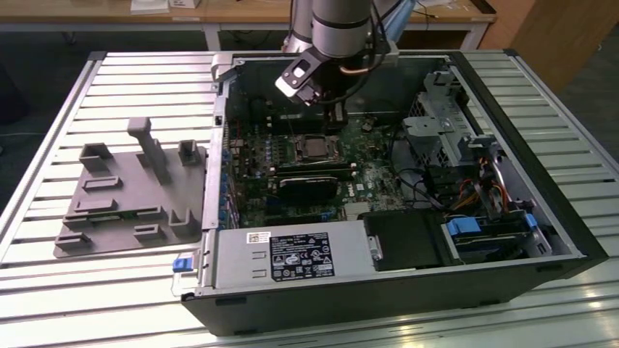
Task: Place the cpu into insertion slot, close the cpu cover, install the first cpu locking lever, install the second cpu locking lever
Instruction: 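Close the cpu cover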
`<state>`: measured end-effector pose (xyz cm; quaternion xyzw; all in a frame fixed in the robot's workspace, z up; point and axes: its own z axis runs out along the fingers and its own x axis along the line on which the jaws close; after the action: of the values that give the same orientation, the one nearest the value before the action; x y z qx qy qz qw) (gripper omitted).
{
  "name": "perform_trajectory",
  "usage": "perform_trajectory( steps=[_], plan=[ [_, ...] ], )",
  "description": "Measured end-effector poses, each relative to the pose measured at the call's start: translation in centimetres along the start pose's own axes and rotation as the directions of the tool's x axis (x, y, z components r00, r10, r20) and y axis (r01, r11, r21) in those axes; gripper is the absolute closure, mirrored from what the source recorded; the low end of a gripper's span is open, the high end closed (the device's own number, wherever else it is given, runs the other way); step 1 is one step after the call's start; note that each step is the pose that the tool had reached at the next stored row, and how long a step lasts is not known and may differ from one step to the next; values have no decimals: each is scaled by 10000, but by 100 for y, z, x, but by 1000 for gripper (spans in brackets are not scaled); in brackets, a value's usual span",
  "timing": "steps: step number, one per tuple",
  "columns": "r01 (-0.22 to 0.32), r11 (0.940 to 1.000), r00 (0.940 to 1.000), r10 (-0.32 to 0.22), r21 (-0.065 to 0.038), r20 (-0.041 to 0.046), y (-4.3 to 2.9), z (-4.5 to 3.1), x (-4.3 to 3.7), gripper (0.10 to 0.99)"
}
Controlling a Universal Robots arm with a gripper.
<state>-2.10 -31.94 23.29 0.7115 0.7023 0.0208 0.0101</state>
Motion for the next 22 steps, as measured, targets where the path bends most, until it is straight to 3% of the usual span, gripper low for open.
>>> perform_trajectory(
  steps=[4, 14, 22],
  plan=[
    [7, 10000, 10000, -7, -75, -2, -99, 34, -2, 980],
    [16, 10000, 10000, -16, -85, -2, -263, 119, -5, 980],
    [274, 9996, 9996, -274, -82, -15, -274, 122, -5, 980]
  ],
)
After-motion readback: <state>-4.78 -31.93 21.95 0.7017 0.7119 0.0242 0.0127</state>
